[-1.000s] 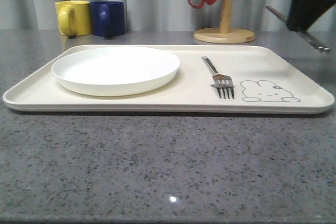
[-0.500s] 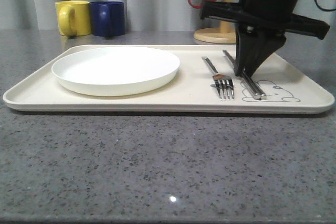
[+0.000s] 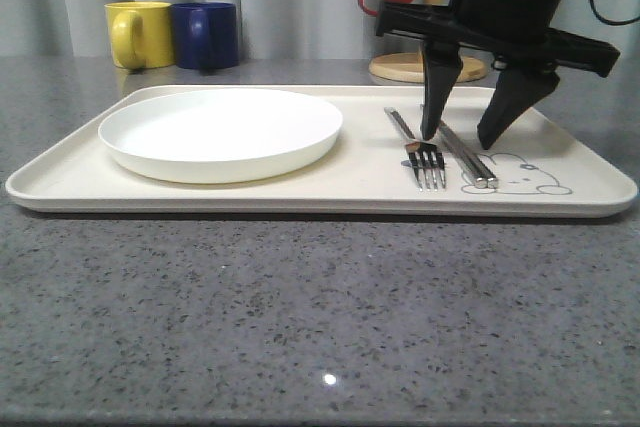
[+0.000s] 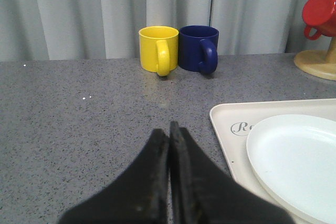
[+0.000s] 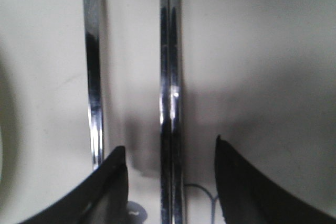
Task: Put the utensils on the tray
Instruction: 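Lay the chopsticks on the tray next to the fork and release, then grasp the steel spoon by its handle with the right gripper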
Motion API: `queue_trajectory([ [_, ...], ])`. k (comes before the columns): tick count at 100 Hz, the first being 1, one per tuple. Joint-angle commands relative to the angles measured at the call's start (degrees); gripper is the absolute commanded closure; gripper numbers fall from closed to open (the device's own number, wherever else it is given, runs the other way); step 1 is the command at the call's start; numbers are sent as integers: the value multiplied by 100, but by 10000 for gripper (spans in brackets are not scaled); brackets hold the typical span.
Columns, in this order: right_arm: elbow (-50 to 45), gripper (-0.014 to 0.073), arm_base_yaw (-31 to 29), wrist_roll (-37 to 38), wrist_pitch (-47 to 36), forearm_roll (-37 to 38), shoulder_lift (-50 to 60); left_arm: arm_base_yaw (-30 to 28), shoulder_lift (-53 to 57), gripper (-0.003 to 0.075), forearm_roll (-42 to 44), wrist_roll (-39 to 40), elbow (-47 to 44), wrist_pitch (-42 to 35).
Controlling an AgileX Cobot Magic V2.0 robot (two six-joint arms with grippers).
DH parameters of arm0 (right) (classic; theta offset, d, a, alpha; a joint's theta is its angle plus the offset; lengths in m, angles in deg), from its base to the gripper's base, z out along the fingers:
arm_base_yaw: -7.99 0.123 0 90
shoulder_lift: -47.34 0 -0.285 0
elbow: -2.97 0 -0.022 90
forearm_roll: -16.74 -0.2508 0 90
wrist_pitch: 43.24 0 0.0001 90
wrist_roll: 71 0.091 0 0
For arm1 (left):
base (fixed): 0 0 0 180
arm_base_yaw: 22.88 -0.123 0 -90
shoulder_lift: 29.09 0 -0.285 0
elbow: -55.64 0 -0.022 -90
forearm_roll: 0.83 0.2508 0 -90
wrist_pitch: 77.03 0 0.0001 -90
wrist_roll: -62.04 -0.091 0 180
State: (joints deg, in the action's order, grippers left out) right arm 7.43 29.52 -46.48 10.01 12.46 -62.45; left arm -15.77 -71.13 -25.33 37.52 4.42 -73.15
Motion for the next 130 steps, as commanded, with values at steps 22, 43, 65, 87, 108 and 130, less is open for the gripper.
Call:
queue_trajectory([
  [22, 136, 190, -518, -544, 111, 670, 1067, 17, -8, 738, -17, -2, 163, -446],
  [43, 136, 190, -1732, -1524, 616, 648, 1302, 17, -8, 738, -17, -2, 163, -446],
  [65, 136, 190, -3031, -2719, 704, 358, 1252, 17, -8, 738, -17, -2, 163, -446],
  [87, 136, 190, -3630, -2976, 525, 289, 1100, 17, -8, 738, -17, -2, 163, -446],
  [108, 136, 190, -3668, -3061, 507, 283, 752, 17, -8, 738, -17, -2, 163, -446],
  [130, 136, 191, -3668, -3061, 437, 277, 510, 17, -8, 738, -17, -2, 163, -446],
])
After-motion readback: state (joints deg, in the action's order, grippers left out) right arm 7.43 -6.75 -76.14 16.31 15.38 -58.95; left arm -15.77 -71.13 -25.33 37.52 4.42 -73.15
